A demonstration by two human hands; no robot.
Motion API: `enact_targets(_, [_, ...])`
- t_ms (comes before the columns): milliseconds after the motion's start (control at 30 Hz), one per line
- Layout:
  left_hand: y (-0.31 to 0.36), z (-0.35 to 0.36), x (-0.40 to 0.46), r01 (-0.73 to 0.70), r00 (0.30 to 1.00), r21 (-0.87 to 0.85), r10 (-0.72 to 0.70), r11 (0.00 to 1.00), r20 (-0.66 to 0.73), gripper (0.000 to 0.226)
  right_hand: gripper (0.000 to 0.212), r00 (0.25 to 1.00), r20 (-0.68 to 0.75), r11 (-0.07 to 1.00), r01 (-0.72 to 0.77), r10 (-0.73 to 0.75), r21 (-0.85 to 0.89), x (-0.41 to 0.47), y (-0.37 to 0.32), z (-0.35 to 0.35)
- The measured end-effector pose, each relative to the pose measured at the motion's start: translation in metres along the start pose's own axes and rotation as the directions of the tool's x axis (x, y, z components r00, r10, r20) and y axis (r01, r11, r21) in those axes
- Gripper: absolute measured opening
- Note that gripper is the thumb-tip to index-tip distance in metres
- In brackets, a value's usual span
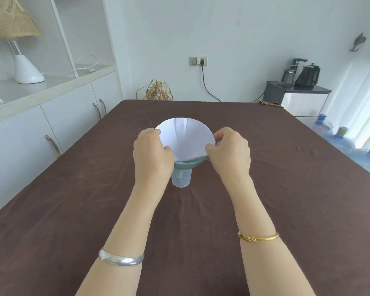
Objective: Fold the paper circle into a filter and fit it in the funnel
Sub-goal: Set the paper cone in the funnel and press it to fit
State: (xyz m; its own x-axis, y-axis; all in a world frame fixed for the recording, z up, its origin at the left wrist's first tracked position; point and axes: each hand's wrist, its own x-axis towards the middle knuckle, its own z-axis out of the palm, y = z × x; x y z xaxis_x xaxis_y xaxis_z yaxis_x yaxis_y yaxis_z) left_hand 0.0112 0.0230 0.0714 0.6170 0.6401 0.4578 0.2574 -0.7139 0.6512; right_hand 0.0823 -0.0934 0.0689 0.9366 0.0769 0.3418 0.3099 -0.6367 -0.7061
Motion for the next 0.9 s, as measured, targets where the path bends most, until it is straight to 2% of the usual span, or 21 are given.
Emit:
enact_targets(133, [0.001, -0.002, 0.0, 0.016, 0.999, 0.018, -0.016, 1.0, 0.037, 0.035, 0.012, 1.0, -0.005, 0.998, -0.016, 0.016, 0.054, 0.0, 0.003, 0.002])
enact_targets(300, [0.003, -0.003, -0.001, 0.018, 0.998, 0.026, -0.019, 1.0, 0.053, 0.023, 0.024, 0.998, -0.07, 0.995, -0.002, 0.009, 0.101, -0.002, 0.006, 0.003])
enact_targets(333, [0.002, -0.002, -0.001, 0.017, 0.999, 0.027, -0.019, 0.999, 0.048, 0.025, 0.025, 0.997, -0.071, 0.994, -0.009, 0.017, 0.112, -0.003, 0.006, 0.003])
enact_targets(433, [0.0, -0.001, -0.002, 0.012, 0.999, 0.03, -0.013, 0.999, 0.039, 0.048, 0.037, 0.995, -0.079, 0.988, -0.052, 0.064, 0.143, -0.005, 0.006, 0.002])
enact_targets(533, [-0.001, -0.003, -0.004, -0.009, 1.0, 0.035, 0.008, 0.999, 0.022, 0.05, 0.041, 0.994, -0.079, 0.985, -0.066, 0.079, 0.158, -0.006, 0.005, 0.002])
enact_targets(667, [-0.003, -0.001, -0.004, -0.018, 1.0, 0.032, 0.017, 0.999, 0.02, 0.056, 0.034, 0.994, -0.079, 0.985, -0.062, 0.075, 0.161, -0.006, 0.005, 0.004])
enact_targets(900, [-0.008, 0.0, 0.001, 0.117, 0.981, -0.142, -0.092, 0.983, 0.172, 0.076, 0.031, 0.996, -0.041, 0.989, -0.068, 0.073, 0.131, -0.005, 0.007, 0.005])
